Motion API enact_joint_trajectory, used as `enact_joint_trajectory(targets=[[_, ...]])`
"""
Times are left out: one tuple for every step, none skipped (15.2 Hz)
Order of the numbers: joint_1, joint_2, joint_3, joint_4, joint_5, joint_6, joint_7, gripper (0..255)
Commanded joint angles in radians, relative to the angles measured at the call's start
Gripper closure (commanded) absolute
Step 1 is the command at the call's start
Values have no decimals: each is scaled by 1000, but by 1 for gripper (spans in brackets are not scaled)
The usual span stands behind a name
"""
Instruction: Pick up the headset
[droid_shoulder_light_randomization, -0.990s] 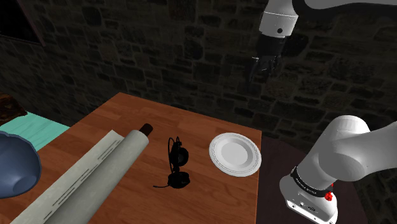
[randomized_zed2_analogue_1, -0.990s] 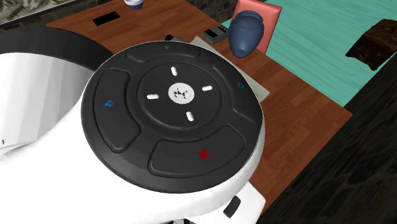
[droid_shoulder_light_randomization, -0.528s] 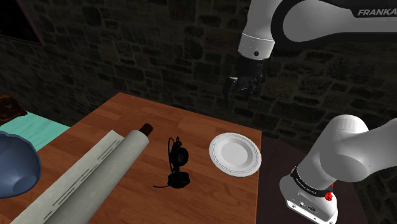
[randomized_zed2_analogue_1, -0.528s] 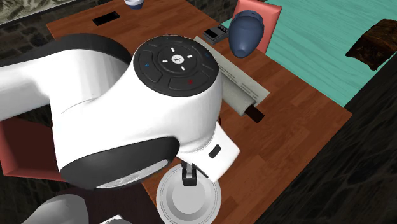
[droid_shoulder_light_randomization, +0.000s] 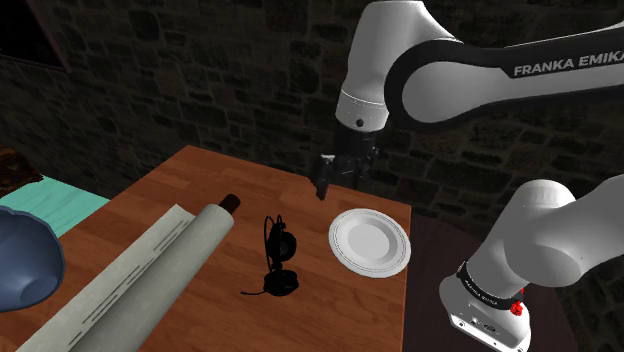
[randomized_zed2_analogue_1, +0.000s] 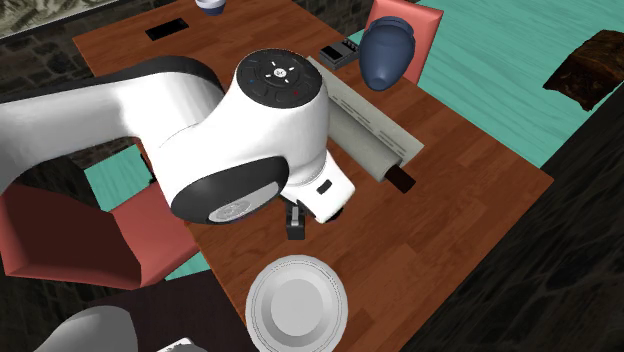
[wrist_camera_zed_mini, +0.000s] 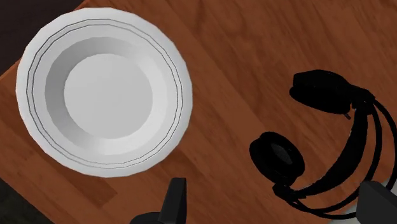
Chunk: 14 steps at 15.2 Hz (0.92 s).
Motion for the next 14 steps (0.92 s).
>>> enact_joint_trajectory(targets=[[5,57,46,20,16,56,46,0],[7,84,67,28,22,84,68,0],[8,113,89,38,25,111,89,0],[8,142,110,49,27,138,112,0],[7,172,132,61,26,165,135,0],[5,204,153,74,23,191,159,0],[3,237,175,89,17,218,184,0],[0,271,197,105,9,243,211,0],[-3,306,218,122,-3,269,238,0],[-6,342,239,141,-18,293,268,0],[-10,379,260,160,-38,317,299,0],[-10,388,264,165,-42,322,307,0],[-10,395,266,157,-44,337,307,0],[-10,402,269,149,-46,351,308,0]])
